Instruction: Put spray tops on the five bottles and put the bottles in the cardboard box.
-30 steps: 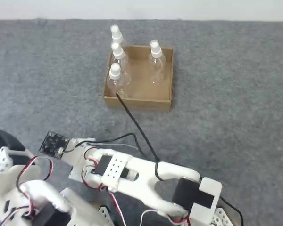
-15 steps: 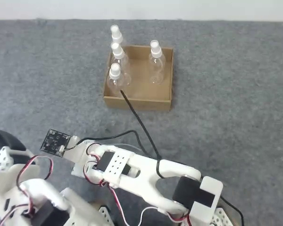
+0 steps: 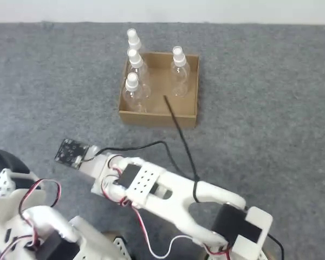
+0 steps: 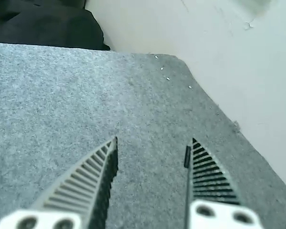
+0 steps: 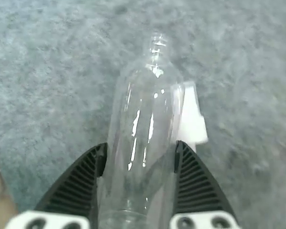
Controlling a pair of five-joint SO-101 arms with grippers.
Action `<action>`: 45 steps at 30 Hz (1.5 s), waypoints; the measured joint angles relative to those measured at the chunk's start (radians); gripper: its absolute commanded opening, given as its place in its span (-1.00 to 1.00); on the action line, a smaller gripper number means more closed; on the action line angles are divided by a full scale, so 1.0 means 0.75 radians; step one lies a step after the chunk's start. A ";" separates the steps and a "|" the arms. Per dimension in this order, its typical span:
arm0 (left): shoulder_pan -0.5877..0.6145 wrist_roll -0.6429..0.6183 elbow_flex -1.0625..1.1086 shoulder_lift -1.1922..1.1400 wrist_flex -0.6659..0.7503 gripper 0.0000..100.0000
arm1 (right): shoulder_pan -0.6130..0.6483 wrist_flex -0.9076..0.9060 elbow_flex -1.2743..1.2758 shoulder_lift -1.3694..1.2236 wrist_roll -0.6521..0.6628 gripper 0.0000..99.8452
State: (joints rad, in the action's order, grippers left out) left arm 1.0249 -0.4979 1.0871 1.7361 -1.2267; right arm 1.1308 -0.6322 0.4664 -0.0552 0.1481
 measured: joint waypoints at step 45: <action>-0.170 -0.076 0.352 -0.004 0.221 -0.57 | -0.452 -0.773 0.190 0.620 0.002 -0.97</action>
State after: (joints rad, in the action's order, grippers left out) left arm 0.8976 -0.5547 1.3510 1.7331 -1.0610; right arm 0.7917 -1.2121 0.6091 0.4097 0.1496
